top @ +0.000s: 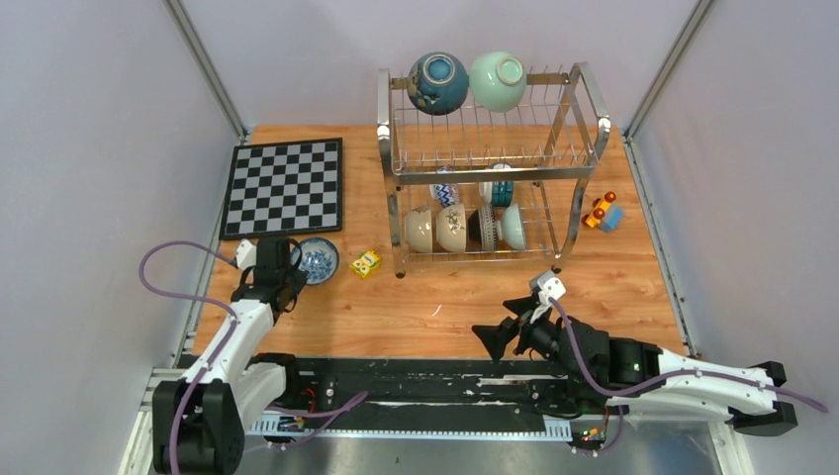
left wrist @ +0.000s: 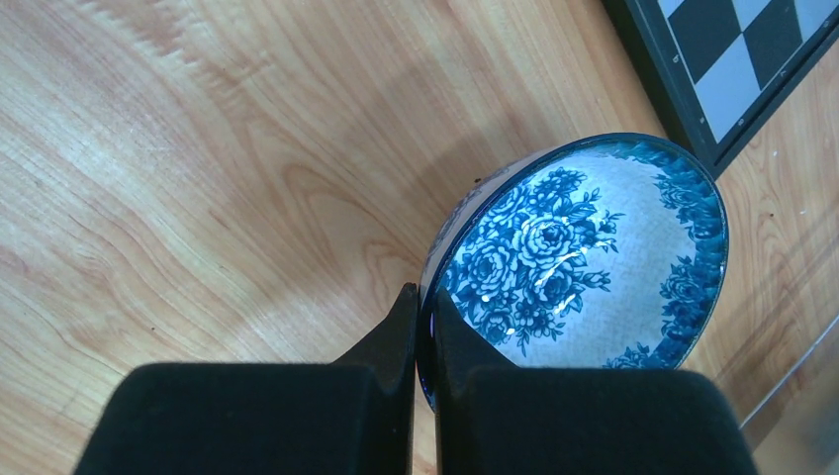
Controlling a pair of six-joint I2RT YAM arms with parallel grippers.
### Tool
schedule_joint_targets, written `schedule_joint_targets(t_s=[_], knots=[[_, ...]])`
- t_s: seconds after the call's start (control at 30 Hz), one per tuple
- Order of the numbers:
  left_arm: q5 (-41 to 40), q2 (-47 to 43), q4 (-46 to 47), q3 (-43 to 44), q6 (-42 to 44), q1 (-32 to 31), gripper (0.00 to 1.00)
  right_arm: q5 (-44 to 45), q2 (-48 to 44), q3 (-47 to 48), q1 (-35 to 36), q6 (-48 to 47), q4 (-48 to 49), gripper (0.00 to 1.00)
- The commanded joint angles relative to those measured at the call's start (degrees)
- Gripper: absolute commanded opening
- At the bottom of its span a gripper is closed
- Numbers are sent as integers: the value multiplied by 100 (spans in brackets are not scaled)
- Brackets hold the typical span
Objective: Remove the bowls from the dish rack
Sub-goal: Place the bowl at the center of the board.
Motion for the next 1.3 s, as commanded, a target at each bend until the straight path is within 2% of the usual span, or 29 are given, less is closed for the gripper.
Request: schedule_joint_targets(t_s=[0.0, 0.17, 0.37, 0.8, 0.9, 0.97, 1.03, 1.13, 1.27], knots=[[133, 162, 424, 49, -179, 99, 0, -10, -39, -18, -55, 59, -113, 100], [122, 209, 417, -19, -171, 99, 1, -93, 94, -24, -55, 133, -107, 99], [89, 304, 373, -56, -111, 284, 19, -176, 218, -44, -60, 134, -38, 99], [268, 118, 168, -18, 35, 299, 35, -145, 320, -15, -53, 82, 52, 99], [385, -183, -70, 126, 97, 297, 46, 7, 325, 42, -60, 61, 52, 99], [452, -398, -310, 365, 324, 298, 71, 89, 346, 121, -55, -86, 51, 99], [501, -613, -627, 690, 649, 293, 83, 142, 375, 280, -60, -338, 52, 99], [632, -918, -1036, 1184, 1244, 293, 92, 339, 459, 617, -60, -850, 91, 97], [763, -1391, -1263, 1584, 1905, 277, 96, 635, 635, 1056, -60, -1470, 409, 91]])
